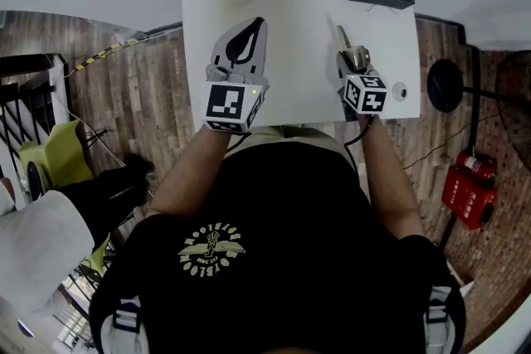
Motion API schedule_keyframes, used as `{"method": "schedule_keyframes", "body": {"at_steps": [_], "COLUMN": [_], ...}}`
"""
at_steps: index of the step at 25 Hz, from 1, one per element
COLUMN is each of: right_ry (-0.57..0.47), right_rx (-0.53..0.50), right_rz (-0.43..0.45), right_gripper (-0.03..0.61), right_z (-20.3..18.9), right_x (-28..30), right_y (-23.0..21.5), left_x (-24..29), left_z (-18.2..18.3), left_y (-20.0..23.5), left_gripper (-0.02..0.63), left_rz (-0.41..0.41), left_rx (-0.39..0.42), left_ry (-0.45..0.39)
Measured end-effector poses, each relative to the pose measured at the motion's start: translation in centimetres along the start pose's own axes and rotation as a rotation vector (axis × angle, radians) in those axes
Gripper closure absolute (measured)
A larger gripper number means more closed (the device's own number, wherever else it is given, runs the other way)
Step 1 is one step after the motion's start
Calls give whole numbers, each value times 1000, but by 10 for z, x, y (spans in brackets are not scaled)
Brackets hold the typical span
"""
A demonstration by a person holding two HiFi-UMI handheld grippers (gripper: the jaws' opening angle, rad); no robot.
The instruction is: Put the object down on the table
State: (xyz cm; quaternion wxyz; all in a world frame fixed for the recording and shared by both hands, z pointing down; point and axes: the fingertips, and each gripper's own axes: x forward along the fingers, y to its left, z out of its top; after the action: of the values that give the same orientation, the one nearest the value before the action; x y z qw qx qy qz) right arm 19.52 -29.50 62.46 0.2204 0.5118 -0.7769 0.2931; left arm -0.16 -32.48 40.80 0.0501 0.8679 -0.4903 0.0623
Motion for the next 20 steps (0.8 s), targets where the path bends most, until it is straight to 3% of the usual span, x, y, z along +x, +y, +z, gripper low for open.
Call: {"method": "schedule_keyframes", "body": {"at_steps": [20], "right_ry": [166], "right_rx": [-6], "right_rz": [-17], "right_gripper": [532], "right_z": [-56], "right_x": [40], "right_y": [-15], "left_x": [-7], "left_z": [-8], "left_y": [-2], "left_gripper": [607], "left_rz": [3], "left_rx": [-3], "left_ry": [22]}}
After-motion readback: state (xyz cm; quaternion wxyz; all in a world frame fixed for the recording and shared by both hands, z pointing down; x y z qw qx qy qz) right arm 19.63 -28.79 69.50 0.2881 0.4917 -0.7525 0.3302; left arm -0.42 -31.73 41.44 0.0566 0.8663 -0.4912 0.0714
